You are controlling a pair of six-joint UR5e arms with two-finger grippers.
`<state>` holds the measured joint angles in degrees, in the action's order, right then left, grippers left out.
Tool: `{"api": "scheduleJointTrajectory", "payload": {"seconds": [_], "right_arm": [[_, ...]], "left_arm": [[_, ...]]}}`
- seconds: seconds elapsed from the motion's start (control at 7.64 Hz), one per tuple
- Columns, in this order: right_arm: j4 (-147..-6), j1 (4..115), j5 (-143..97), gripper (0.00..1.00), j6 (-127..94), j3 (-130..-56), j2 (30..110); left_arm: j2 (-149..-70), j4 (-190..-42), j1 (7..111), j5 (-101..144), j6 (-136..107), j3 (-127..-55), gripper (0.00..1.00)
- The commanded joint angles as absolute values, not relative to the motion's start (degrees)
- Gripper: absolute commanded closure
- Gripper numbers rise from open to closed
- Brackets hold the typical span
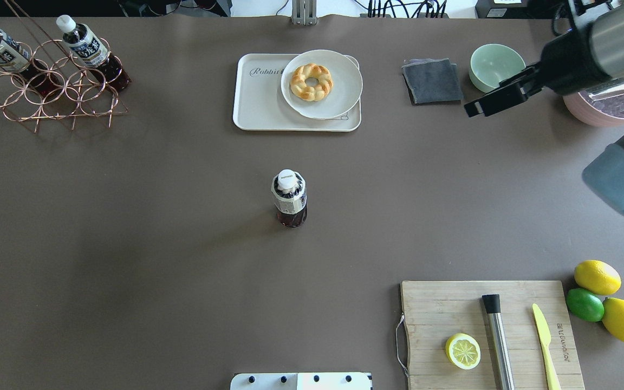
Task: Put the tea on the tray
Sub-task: 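Reach the right gripper across the table to the standing tea bottle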
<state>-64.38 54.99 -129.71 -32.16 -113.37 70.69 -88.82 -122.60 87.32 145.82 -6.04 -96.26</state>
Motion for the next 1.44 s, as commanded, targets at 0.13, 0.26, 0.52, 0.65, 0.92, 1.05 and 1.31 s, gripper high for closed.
{"api": "scheduleJointTrajectory", "payload": {"seconds": [0.13, 0.26, 0.52, 0.65, 0.92, 1.05, 1.31], "right_arm": [[-54.23, 39.05, -114.2, 0.01, -39.9, -113.29, 67.77], [-54.23, 36.85, -110.95, 0.0, -39.9, -113.38, 67.5], [-54.14, 33.41, -104.96, 0.0, -39.9, -113.55, 67.41], [-54.14, 32.96, -104.77, 0.0, -39.9, -113.47, 67.06], [-54.14, 30.51, -101.54, 0.0, -39.9, -113.21, 65.75], [-54.14, 28.84, -99.16, 0.0, -39.9, -113.2, 65.39], [-54.23, 25.16, -95.12, 0.0, -39.9, -112.85, 62.95]], "left_arm": [[-84.02, -122.08, 93.15, 141.77, -0.35, -85.91, 0.03], [-83.85, -120.08, 92.9, 141.42, -0.09, -85.09, 0.02], [-83.32, -113.59, 92.29, 140.71, 0.09, -86.3, 0.02], [-83.58, -109.12, 90.98, 140.71, 0.09, -88.05, 0.02], [-84.64, -98.4, 88.69, 133.46, 0.17, -95.49, 0.02], [-82.99, -94.61, 88.68, 130.9, 1.57, -99.1, 0.02], [-79.81, -93.6, 89.82, 130.61, 12.09, -99.32, 0.02]]}}
